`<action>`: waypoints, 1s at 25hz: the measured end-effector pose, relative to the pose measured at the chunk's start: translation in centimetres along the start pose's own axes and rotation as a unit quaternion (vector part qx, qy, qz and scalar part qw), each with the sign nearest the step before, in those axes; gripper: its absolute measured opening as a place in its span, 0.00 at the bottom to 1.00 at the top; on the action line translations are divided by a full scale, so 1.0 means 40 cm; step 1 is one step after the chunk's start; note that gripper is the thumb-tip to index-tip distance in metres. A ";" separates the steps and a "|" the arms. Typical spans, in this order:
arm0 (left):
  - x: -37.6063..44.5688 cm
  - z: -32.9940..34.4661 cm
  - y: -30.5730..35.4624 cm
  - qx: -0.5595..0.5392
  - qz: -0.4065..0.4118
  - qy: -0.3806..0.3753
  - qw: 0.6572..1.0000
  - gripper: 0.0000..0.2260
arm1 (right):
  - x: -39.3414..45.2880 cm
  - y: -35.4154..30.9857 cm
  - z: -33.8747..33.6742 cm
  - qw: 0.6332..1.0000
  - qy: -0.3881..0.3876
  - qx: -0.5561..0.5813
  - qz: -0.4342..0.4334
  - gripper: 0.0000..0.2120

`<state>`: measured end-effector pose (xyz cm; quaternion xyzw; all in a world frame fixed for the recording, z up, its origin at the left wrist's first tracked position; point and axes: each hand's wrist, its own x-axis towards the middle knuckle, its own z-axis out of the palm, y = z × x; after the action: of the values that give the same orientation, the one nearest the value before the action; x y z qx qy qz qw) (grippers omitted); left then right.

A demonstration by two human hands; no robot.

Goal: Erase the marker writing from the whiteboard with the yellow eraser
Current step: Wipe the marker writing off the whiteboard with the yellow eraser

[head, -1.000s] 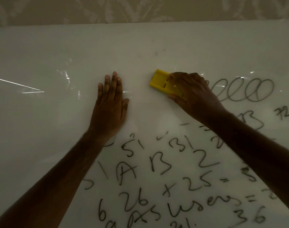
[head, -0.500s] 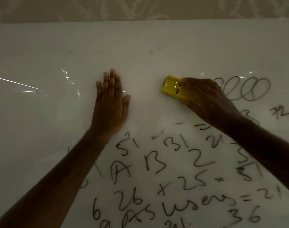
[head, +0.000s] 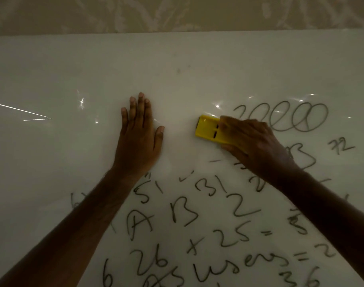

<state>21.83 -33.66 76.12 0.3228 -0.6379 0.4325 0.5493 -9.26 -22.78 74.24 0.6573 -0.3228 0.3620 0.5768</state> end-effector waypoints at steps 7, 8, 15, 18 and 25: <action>0.050 0.018 0.091 0.002 0.042 -0.015 0.999 0.32 | 0.107 0.050 0.013 0.994 0.031 0.047 0.094 0.26; 0.056 0.023 0.104 0.003 0.046 -0.016 0.999 0.32 | 0.092 0.037 0.016 0.996 0.029 0.051 0.073 0.26; 0.064 0.029 0.111 0.008 0.053 -0.017 0.998 0.31 | -0.046 0.074 -0.026 1.000 0.008 0.005 0.012 0.24; 0.062 0.034 0.127 0.009 0.045 -0.012 0.999 0.31 | 0.015 0.140 -0.034 0.996 0.034 0.001 0.079 0.26; 0.062 0.036 0.146 0.014 0.035 -0.005 0.999 0.31 | -0.032 0.036 0.003 0.998 0.039 0.022 0.034 0.26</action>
<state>15.56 -32.36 77.38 0.3100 -0.6457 0.4589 0.5257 -11.15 -23.07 73.88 0.6441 -0.3135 0.4138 0.5617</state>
